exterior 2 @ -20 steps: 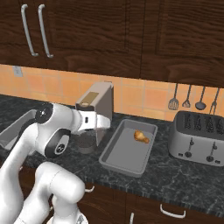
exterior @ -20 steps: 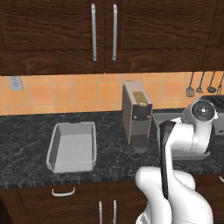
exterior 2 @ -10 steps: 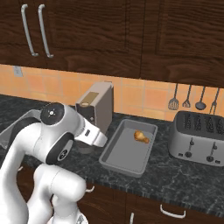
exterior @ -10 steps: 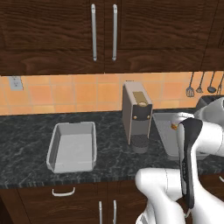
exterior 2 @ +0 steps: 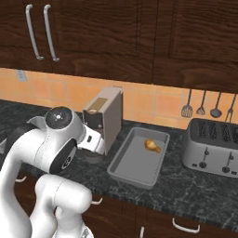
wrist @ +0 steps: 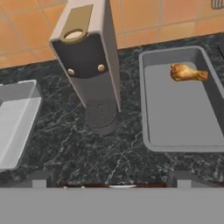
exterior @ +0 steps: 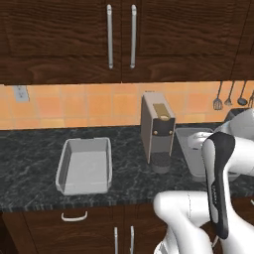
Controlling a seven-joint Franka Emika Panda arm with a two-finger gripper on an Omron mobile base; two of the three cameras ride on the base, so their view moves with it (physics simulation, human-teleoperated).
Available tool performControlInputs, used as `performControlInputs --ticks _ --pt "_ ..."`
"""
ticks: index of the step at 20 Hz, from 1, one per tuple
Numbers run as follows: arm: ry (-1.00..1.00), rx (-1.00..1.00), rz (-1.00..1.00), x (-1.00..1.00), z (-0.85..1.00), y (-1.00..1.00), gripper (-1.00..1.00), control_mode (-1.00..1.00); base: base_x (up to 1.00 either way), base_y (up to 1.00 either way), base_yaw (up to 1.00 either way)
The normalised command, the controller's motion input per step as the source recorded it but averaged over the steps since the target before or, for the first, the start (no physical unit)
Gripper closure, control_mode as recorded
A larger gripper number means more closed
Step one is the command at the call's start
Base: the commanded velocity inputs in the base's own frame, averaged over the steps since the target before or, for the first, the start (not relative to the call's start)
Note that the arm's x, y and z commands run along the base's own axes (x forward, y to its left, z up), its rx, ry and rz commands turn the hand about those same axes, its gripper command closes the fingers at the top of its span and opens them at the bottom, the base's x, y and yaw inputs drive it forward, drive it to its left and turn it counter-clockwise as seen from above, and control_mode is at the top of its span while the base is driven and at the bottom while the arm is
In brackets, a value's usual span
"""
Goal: Place one lime and one chicken drumstick in each tupperware on the nearby counter, to pack two identical lunches.
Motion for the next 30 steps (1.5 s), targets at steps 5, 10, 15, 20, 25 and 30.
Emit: performControlInputs --ticks 5,10,15,20,25,30 --pt "0.0 0.0 0.0 0.0 0.0 0.0 -1.0 1.0 -0.31 -0.05 -0.03" --pt "0.0 0.0 0.0 0.0 0.0 0.0 -1.0 1.0 -0.57 -1.0 -0.22" --pt "0.0 0.0 0.0 0.0 0.0 0.0 -1.0 1.0 -0.25 -1.0 -0.07" --pt "0.0 0.0 0.0 0.0 0.0 0.0 -1.0 1.0 -0.38 -1.0 0.0" --pt "0.0 0.0 0.0 0.0 0.0 0.0 -1.0 1.0 -0.84 -0.95 0.0" --pt "0.0 0.0 0.0 0.0 0.0 0.0 -1.0 1.0 -0.56 -0.91 0.0"
